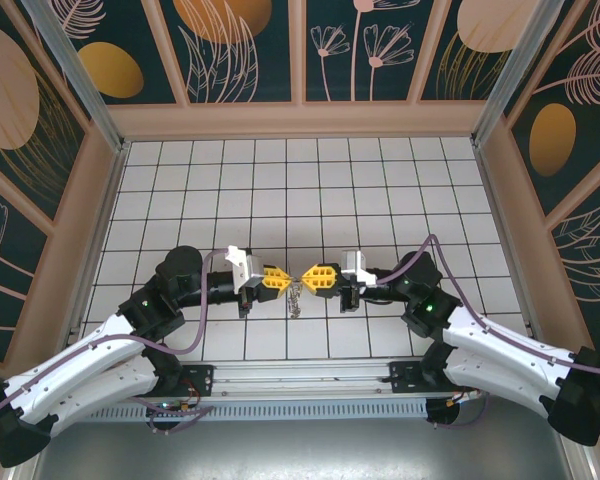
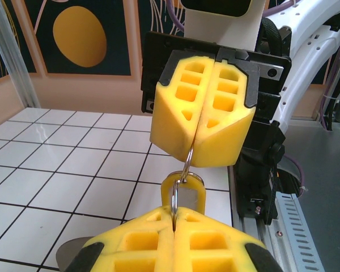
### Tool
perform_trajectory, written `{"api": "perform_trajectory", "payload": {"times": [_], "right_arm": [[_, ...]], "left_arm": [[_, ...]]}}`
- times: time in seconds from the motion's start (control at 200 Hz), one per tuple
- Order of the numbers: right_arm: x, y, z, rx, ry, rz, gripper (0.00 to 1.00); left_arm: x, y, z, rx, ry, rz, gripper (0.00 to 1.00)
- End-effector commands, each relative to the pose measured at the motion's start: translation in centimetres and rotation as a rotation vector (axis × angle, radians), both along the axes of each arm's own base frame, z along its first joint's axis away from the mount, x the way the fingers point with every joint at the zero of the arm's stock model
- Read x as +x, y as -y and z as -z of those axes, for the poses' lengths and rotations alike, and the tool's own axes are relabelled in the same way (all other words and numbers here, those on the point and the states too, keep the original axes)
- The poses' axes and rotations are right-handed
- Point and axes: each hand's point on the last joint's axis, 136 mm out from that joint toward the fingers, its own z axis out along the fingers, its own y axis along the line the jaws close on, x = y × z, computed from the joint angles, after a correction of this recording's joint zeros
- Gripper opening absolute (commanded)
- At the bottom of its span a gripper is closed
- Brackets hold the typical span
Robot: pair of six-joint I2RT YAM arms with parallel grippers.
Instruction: Put the keys on the keyring
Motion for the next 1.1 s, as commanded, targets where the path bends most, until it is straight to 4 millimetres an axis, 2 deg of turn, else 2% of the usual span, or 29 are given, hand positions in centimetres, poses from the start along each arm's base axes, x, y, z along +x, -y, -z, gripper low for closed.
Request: {"api": "perform_trajectory", "payload": {"times": [0.0,0.26,1.091], "right_arm": [[-0.18,0.23,-0.89,0.038,0.017,0.004,0.0],[0.23,-0.14,-0.46,0.024,0.011,0.008,0.0],[0.29,0.51,-1.16,0.052,0.026,0.022,0.0]], "left_arm": [[-0.39,0.05,-2.15,-0.05,0.056,0.021,0.0],[-0.45,0.03,-2.32,-0.055,0.062,0.022,0.0],[-0.44,-0.01,-2.44,-0.057,0.067,0.021,0.0]]}}
